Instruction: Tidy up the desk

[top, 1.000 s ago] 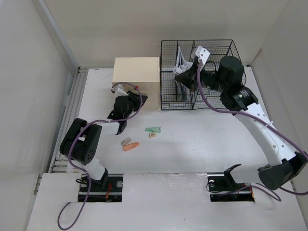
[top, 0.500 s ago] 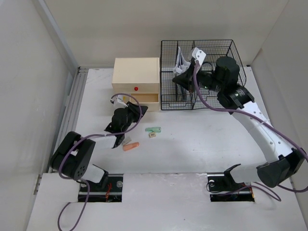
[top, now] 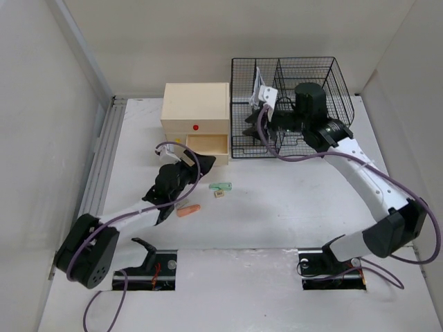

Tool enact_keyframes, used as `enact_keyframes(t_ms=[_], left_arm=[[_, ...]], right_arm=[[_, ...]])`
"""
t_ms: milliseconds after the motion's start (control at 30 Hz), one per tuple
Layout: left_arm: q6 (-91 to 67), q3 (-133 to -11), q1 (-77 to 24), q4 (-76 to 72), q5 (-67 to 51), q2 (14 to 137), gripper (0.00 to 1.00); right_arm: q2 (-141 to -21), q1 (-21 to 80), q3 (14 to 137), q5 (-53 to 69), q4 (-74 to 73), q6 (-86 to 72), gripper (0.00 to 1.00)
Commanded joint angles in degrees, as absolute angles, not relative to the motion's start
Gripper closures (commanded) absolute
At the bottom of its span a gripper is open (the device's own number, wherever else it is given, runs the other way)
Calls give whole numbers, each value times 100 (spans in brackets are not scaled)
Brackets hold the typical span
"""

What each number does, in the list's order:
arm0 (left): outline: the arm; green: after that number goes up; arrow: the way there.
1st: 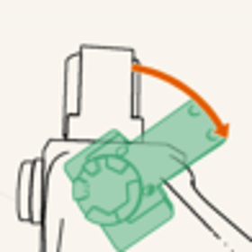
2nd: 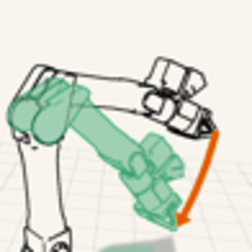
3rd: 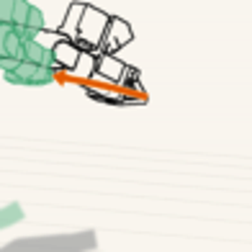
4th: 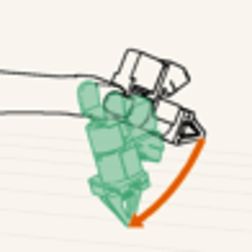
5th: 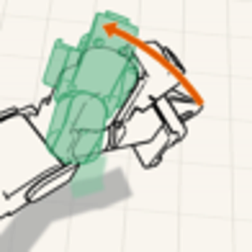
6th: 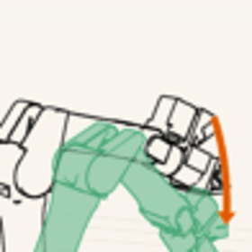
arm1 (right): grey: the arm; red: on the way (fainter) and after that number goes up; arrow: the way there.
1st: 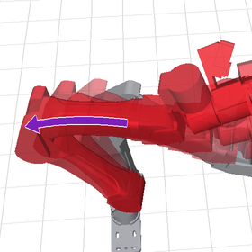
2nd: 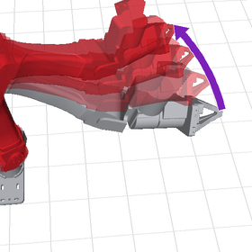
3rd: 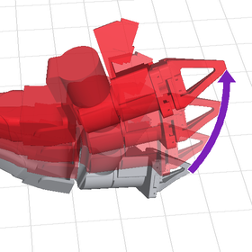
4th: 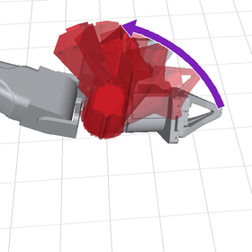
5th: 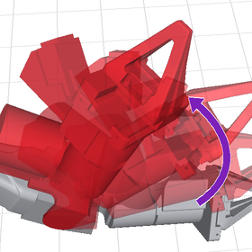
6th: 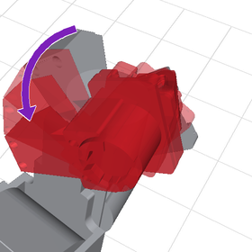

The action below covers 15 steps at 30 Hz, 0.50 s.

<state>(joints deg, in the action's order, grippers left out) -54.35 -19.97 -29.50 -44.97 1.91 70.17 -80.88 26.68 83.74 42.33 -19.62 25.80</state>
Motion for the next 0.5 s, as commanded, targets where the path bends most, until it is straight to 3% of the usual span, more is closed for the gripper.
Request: enact_keyframes(t_ms=[0,33,133,167,233,467], left_arm=[[-5080,-2180,-3059,-4046,289,6321,12],[-5002,-2180,-3198,-3912,290,5902,14],[-4860,-2180,-3357,-3256,447,4892,86],[-4765,-2241,-3410,-3043,500,4626,100],[-4493,-2425,-3462,-2264,719,4116,100],[-3674,-3375,-3516,-109,1607,2541,100]], right_arm=[[-8488,2654,8753,4789,-3301,4715,54],[-8577,2707,8754,4929,-3688,5277,56],[-8780,3022,8614,4380,-4789,6993,69],[-8841,3241,8465,4168,-4790,7179,71],[-8842,3488,7947,3781,-4519,7233,77],[-9533,4508,7601,2454,-3823,6382,73]])
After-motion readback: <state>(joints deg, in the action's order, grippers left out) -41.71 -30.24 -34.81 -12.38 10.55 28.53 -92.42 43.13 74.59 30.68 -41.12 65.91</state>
